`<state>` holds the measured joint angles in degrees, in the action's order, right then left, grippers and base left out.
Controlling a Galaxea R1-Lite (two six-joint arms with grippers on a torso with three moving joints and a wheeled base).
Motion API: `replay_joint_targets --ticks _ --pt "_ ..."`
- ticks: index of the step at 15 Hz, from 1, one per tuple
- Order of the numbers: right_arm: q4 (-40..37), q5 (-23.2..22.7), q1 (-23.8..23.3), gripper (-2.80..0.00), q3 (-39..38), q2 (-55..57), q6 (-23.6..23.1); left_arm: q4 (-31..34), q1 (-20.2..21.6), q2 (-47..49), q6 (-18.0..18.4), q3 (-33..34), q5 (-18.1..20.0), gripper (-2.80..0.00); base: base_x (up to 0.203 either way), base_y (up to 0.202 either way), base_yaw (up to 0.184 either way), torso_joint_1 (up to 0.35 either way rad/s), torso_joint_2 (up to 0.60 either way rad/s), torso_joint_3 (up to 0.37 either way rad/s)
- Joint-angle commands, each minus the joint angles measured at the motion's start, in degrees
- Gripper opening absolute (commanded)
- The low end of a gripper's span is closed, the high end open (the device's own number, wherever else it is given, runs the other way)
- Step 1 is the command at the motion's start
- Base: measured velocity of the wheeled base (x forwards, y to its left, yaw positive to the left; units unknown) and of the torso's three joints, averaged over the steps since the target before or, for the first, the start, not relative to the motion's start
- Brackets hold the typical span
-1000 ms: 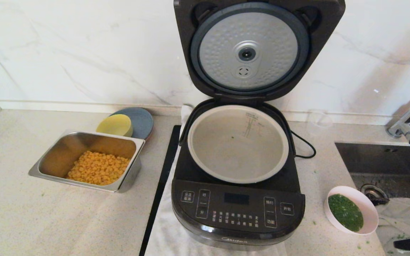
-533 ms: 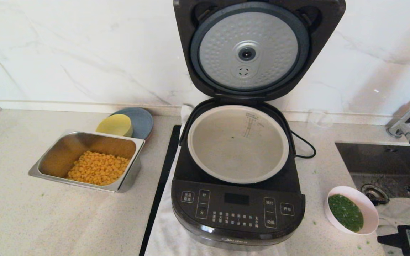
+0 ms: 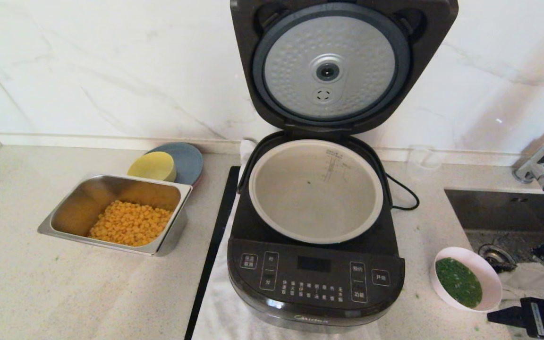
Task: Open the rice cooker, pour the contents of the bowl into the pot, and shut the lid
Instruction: Fill a bowl with water from the tap
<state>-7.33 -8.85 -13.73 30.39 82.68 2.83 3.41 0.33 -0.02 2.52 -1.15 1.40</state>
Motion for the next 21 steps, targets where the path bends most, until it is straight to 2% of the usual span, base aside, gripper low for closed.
replay_joint_targets --ticks 1,6,16,20,21 --pt "0.3 0.0 -0.1 0.0 1.5 2.3 0.2 0.0 0.0 0.1 0.0 0.0 0.0 -2.8 0.0 0.0 0.0 0.0 0.0 0.0" --pt "8.1 0.2 -0.4 0.0 1.7 8.4 0.4 0.0 0.0 0.1 0.0 0.0 0.0 -2.8 0.0 0.0 0.0 0.0 0.0 0.0" --pt "9.2 0.1 -0.8 0.0 1.8 12.2 0.5 0.0 0.0 0.0 0.0 0.0 0.0 -2.8 0.0 0.0 0.0 0.0 0.0 0.0" --pt "12.7 0.3 -0.7 0.0 1.0 13.9 0.4 0.0 0.0 0.1 0.0 0.0 0.0 -2.8 0.0 0.0 0.0 0.0 0.0 0.0" --pt "12.7 0.3 -0.7 -2.8 1.0 14.0 0.4 0.0 0.0 0.0 0.0 0.0 0.0 -2.8 0.0 0.0 0.0 0.0 0.0 0.0"
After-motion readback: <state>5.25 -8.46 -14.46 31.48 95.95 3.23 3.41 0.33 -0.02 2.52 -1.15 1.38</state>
